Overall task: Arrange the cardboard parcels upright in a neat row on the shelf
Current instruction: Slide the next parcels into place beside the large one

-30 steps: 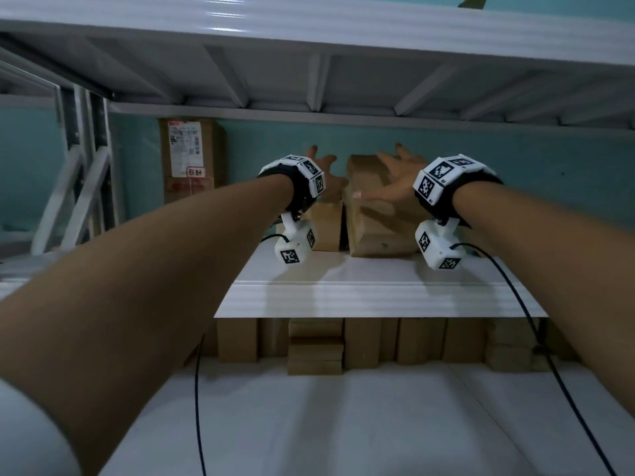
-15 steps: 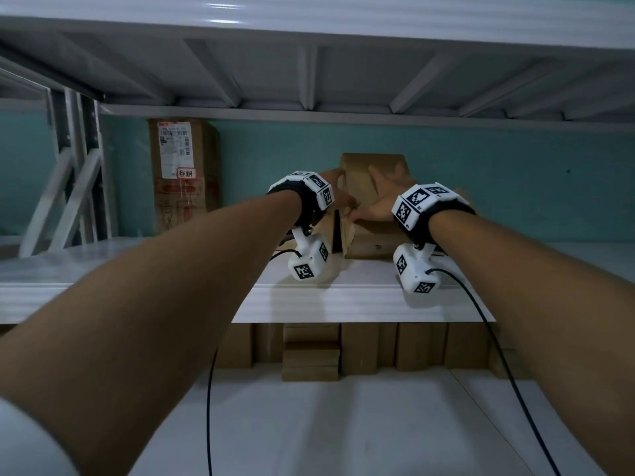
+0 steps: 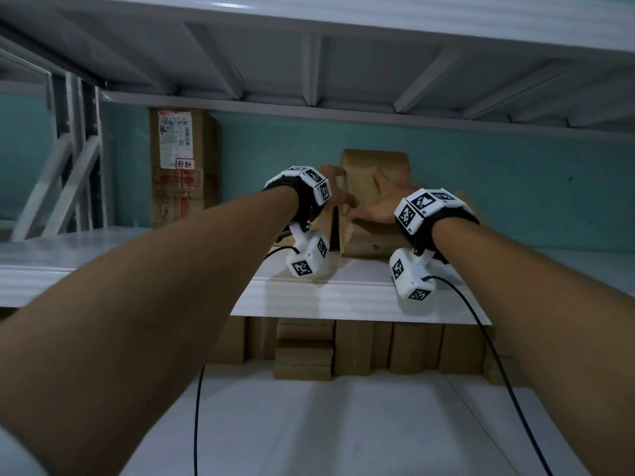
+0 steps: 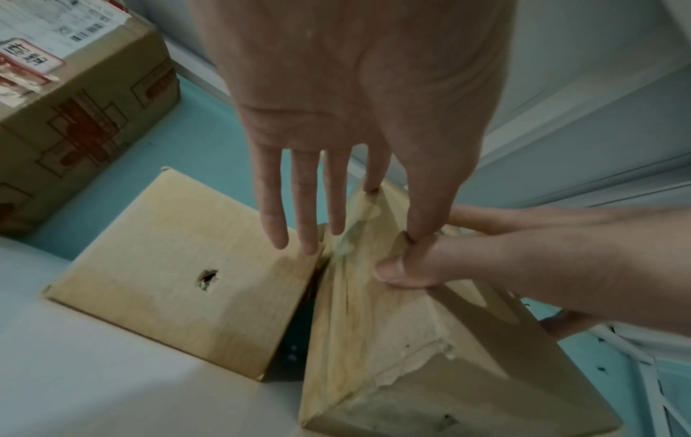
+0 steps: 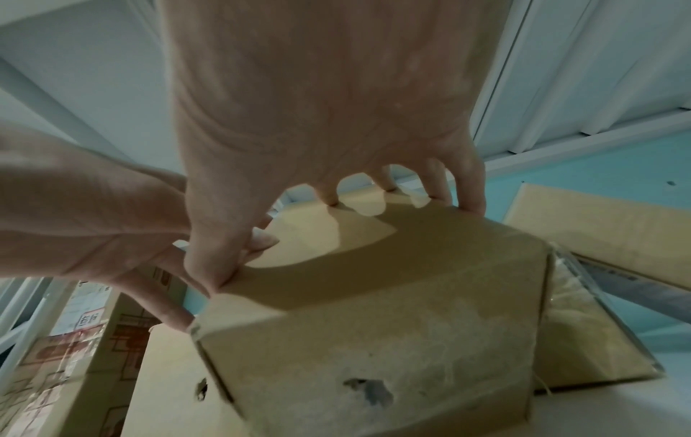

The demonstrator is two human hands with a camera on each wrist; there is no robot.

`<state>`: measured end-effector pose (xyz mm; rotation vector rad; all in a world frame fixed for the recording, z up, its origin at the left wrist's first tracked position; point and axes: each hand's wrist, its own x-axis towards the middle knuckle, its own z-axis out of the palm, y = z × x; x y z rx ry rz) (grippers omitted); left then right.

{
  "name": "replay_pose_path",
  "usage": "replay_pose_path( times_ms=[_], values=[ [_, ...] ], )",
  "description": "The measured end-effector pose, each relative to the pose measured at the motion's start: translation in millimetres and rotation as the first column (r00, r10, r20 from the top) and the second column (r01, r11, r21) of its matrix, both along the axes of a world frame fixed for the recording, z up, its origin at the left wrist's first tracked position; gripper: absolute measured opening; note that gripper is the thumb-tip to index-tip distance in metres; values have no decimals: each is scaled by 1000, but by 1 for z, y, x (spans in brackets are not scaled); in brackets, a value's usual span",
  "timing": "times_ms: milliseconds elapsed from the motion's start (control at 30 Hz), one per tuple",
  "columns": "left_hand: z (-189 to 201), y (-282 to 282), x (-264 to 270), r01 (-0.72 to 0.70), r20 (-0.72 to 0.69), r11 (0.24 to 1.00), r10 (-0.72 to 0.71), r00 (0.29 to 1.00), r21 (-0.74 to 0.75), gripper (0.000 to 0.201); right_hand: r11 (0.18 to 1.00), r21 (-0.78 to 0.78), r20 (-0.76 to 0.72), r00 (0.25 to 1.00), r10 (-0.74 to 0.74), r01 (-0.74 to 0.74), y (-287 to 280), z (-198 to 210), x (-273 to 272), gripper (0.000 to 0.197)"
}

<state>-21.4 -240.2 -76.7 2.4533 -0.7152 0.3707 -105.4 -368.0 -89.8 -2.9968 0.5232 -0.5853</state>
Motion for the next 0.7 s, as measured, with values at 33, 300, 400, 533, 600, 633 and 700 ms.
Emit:
replay_pose_path(
  times_ms=[33, 300, 400, 533, 600, 633, 700],
  values=[
    [0, 0, 0, -3, 3, 1000, 3, 1000, 2, 89, 1000, 3, 1, 1000, -2, 2, 0, 0, 0, 133],
    [-2, 3, -7, -35, 50, 998, 32, 998, 59, 90, 1000, 10, 38, 999, -5, 5, 2, -4, -3, 118],
    [-3, 7, -12, -30, 56, 997, 26, 998, 70, 90, 1000, -2, 58, 998, -15, 15, 5, -4, -7, 115],
    [-2, 11, -20, -6, 54, 997, 2, 999, 83, 90, 1000, 16, 56, 998, -21, 20, 6, -3, -16, 113],
    [0, 15, -25, 26, 8, 998, -26, 1000, 64, 84, 999, 41, 56, 998, 10, -13, 7, -2, -19, 115],
    [2, 17, -27, 42, -16, 998, -41, 999, 56, 81, 998, 55, 59, 998, 25, -28, 8, 0, -20, 118],
    [2, 23, -34, 51, -30, 996, -49, 998, 68, 72, 997, 65, 53, 998, 31, -35, 7, 3, -23, 131]
  ],
)
